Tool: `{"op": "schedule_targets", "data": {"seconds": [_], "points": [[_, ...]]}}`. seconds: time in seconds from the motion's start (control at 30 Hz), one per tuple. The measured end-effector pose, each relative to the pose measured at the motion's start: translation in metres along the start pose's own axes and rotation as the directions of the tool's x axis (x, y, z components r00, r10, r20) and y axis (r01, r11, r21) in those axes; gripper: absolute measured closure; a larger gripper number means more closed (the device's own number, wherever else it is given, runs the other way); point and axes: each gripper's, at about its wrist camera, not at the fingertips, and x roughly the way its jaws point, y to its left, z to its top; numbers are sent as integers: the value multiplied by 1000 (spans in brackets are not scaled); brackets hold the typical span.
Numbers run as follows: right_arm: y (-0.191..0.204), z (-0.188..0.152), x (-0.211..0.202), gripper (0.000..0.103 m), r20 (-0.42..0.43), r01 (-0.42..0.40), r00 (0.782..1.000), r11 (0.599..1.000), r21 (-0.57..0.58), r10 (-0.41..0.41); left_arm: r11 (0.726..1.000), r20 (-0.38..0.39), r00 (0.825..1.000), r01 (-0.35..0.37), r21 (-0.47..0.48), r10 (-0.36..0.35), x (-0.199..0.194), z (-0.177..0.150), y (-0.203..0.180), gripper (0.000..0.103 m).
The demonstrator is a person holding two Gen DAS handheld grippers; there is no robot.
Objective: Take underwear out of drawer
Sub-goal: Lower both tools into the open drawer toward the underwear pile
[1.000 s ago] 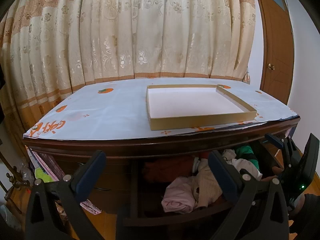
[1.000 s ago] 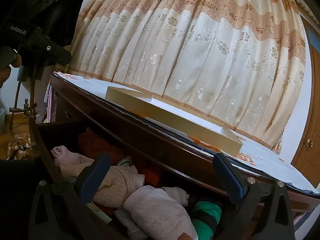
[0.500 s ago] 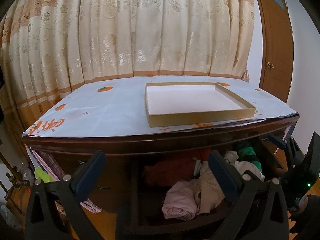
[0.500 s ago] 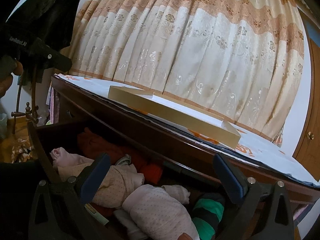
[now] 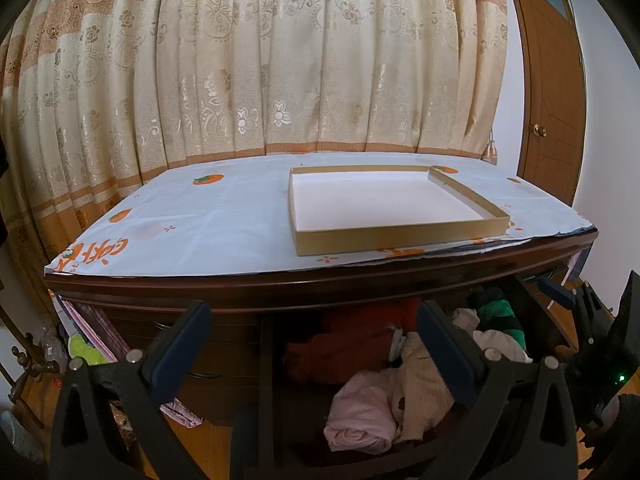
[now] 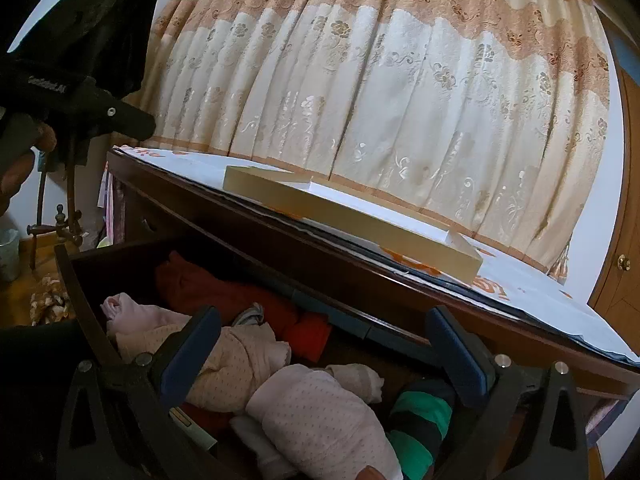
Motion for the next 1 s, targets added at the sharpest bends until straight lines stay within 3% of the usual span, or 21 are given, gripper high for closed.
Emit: {"op": "schedule_targets", "data": {"seconds": [0.67, 1.0], "points": [[4, -2, -5, 0, -45, -17, 999, 1000, -5, 17, 1000, -30, 1000, 9, -18, -10, 6, -3, 3, 0], [-13, 2, 13, 0, -172, -82, 980, 991, 109, 100, 997, -127, 989, 77, -20, -79, 29, -15, -7, 0]]}}
